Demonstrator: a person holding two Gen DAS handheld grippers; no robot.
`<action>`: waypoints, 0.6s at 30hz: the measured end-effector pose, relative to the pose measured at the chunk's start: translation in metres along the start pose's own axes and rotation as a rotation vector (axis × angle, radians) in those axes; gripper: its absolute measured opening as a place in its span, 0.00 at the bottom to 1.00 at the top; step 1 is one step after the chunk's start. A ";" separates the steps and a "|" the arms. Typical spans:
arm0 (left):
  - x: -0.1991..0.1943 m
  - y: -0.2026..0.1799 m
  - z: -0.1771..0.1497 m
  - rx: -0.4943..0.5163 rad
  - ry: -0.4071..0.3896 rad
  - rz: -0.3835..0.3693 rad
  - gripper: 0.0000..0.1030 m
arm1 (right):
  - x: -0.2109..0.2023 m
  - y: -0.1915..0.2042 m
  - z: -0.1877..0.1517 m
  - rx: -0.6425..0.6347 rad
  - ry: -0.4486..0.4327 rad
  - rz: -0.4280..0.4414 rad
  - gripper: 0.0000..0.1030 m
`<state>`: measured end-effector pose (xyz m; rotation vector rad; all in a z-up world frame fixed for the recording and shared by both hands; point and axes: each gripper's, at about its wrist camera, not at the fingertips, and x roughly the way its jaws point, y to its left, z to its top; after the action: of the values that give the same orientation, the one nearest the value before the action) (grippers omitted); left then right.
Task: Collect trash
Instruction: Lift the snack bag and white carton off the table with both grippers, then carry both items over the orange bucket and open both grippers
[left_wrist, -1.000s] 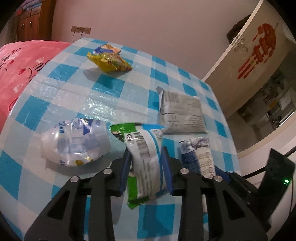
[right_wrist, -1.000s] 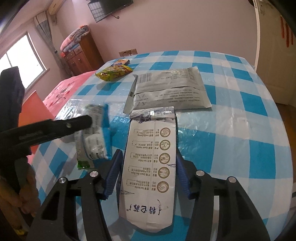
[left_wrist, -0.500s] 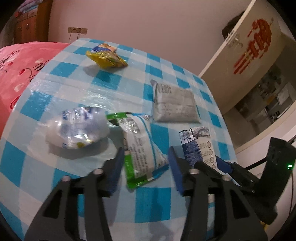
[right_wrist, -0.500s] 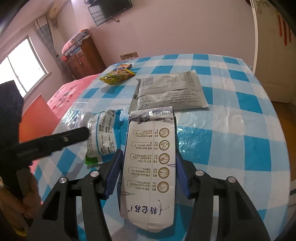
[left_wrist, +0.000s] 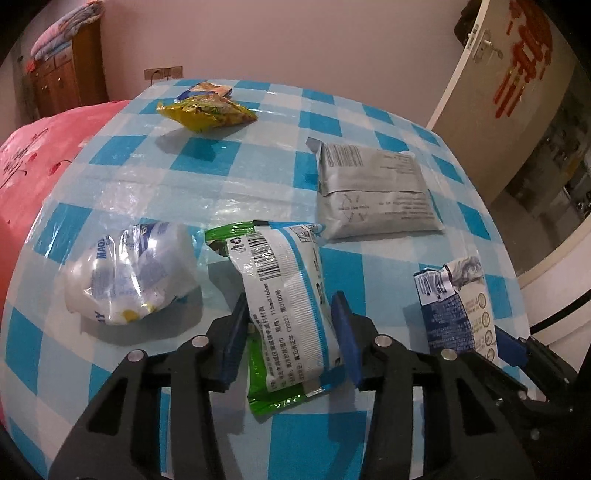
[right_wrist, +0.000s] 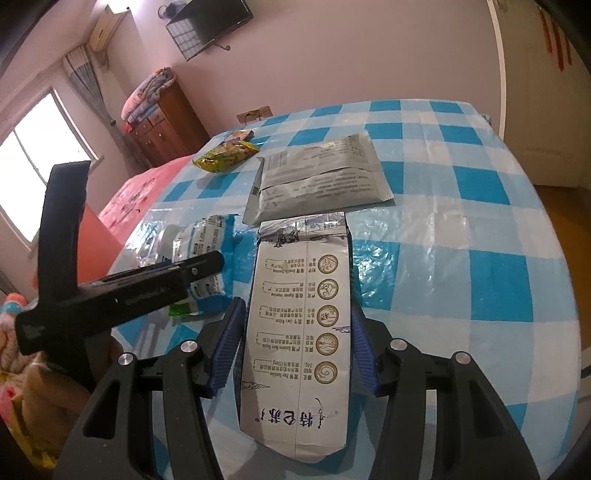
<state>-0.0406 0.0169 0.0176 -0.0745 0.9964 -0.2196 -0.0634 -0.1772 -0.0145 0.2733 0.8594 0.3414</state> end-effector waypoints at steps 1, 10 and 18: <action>-0.001 0.000 0.000 0.003 -0.001 0.000 0.42 | 0.000 -0.001 0.000 0.006 -0.001 0.012 0.54; -0.011 0.008 -0.003 -0.026 -0.004 -0.067 0.36 | -0.002 -0.009 0.002 0.089 0.010 0.105 0.54; -0.051 0.023 -0.003 -0.057 -0.080 -0.134 0.36 | -0.009 -0.005 0.012 0.135 0.008 0.178 0.54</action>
<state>-0.0661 0.0507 0.0547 -0.2012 0.9193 -0.3081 -0.0588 -0.1863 -0.0028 0.4757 0.8691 0.4511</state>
